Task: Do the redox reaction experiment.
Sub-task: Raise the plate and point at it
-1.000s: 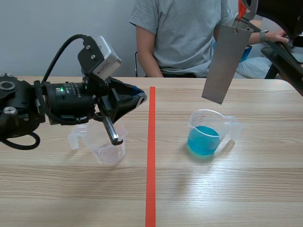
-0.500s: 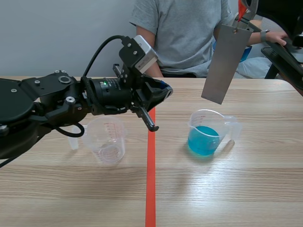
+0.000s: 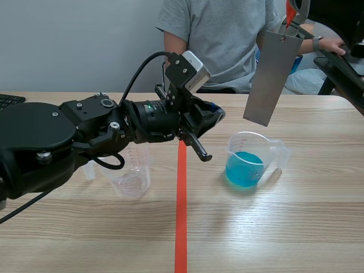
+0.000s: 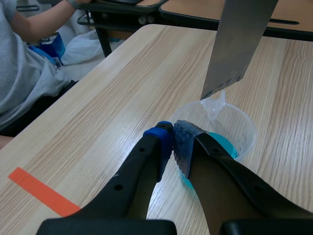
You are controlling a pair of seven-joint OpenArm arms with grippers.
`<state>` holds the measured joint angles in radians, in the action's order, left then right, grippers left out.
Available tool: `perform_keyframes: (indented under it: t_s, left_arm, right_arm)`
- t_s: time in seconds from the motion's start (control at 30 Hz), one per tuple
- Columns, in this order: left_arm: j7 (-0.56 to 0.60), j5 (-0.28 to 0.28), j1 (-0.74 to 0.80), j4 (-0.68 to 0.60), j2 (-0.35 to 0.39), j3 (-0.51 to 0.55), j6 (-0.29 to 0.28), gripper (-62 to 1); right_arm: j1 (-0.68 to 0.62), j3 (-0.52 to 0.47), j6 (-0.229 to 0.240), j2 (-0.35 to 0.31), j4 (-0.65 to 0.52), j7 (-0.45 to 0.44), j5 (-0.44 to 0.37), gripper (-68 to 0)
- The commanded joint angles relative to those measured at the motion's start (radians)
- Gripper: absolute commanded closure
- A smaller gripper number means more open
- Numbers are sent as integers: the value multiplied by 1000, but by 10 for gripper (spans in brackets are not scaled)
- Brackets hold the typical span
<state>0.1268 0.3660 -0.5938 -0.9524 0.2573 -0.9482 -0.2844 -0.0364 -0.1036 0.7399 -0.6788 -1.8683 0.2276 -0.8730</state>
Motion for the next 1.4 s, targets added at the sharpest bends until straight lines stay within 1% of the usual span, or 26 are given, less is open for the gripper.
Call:
perform_keyframes:
  t_s: [0.0, 0.23, 0.37, 0.43, 1.37]
  left_arm:
    - [23, 8, -26, -4, -18, -6, 2, -47]
    - [41, 8, -27, 17, -41, -8, 0, -47]
    - [42, 8, -30, 16, -44, -8, -55, -47]
    - [42, 8, -30, 16, -44, -8, -70, -47]
    - [42, 8, -30, 16, -46, -7, -69, -47]
  right_arm:
    - [14, -15, 6, -13, -11, -12, -16, -15]
    - [14, -15, 6, -13, -11, -12, -18, -15]
    - [14, -15, 6, -13, -11, -12, -18, -15]
    - [14, -15, 6, -13, -11, -12, -18, -15]
    - [14, -15, 6, -13, -11, -12, -18, -15]
